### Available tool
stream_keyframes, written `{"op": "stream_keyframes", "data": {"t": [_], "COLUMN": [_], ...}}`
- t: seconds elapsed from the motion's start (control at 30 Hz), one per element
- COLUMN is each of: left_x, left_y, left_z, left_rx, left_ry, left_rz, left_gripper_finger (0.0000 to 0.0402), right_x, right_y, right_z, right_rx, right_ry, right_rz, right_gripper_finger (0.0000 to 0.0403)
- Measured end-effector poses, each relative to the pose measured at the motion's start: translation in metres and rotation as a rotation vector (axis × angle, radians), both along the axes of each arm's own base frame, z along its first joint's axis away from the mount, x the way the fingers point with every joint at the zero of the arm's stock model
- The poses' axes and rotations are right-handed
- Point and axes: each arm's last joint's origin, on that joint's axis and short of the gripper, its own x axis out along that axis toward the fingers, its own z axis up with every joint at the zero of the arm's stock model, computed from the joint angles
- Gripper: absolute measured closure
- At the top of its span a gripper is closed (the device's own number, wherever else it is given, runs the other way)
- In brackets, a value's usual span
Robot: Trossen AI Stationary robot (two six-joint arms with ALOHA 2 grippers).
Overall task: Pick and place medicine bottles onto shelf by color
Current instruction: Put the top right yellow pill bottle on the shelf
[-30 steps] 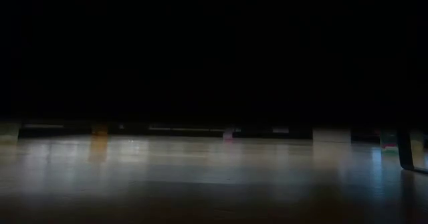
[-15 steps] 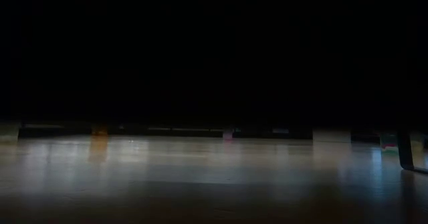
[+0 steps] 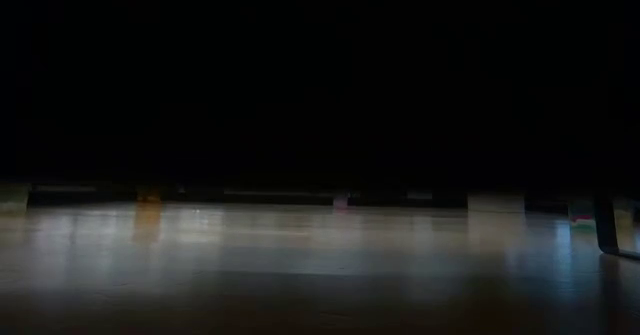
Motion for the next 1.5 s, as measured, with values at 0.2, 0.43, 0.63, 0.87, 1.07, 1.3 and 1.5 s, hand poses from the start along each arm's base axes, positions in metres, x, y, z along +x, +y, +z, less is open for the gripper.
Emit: {"op": "stream_keyframes", "data": {"t": [0.2, 0.43, 0.63, 0.87, 1.07, 1.3, 1.5], "left_x": [0.001, 0.001, 0.001, 0.009, 0.014, 0.016, 0.017], "left_y": [0.001, 0.000, 0.000, -0.003, -0.003, 0.004, 0.009], "left_z": [0.000, 0.000, 0.000, 0.003, 0.004, 0.004, 0.004], "left_rx": [-0.001, -0.021, -0.016, -0.019, -0.044, -0.048, -0.048], "left_ry": [-0.004, 0.002, 0.005, -0.025, -0.046, -0.053, -0.053], "left_rz": [0.004, -0.003, -0.014, -0.119, -0.161, -0.132, -0.114], "left_gripper_finger": [0.0086, 0.0086, 0.0086, 0.0086, 0.0086, 0.0086, 0.0086], "right_x": [0.002, 0.002, 0.004, 0.004, 0.006, 0.007, 0.007], "right_y": [0.001, 0.001, 0.001, 0.001, 0.001, 0.001, 0.000], "right_z": [0.000, 0.000, 0.000, 0.000, 0.001, 0.001, 0.001], "right_rx": [0.017, 0.023, 0.023, 0.006, 0.013, 0.011, -0.018], "right_ry": [-0.011, -0.008, -0.026, -0.030, -0.051, -0.058, -0.066], "right_rz": [0.005, 0.034, 0.033, 0.028, 0.005, 0.002, 0.029], "right_gripper_finger": [0.0177, 0.0177, 0.0177, 0.0177, 0.0177, 0.0165, 0.0138]}}
